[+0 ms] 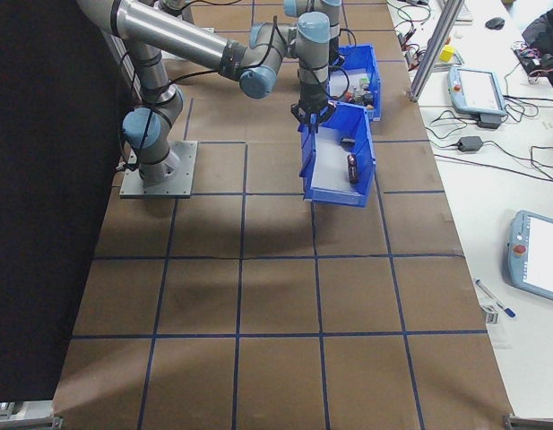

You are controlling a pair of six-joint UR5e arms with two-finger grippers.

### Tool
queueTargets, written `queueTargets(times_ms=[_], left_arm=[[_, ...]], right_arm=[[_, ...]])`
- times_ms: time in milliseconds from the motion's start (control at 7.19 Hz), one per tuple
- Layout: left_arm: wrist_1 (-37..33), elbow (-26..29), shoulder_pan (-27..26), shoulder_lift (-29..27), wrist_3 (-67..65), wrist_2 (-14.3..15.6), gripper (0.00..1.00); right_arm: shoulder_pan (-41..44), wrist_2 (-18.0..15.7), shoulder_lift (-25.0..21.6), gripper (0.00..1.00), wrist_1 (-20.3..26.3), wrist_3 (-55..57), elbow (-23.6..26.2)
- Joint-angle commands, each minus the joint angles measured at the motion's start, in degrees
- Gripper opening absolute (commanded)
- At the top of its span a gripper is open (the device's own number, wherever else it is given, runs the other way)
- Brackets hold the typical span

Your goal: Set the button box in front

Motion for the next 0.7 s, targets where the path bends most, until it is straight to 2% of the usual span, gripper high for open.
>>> queueTargets(times_ms=[0,278,557], left_arm=[[-0.2,0.0,-0.5,0.0,-1.5,0.2,0.06],[-1.3,-0.9,-0.7,1.8,-1.5,0.0,0.06],[-1.6,-0.5,-0.7,0.8,-1.5,0.1,0.10]], right_arm=[[0.0,-0.1,-1.1,0.03,0.0,0.1,0.9],[0.0,0.0,-4.1,0.03,-0.1,0.4,4.2],[0.0,-0.3,-6.6,0.03,0.4,0.4,6.7]])
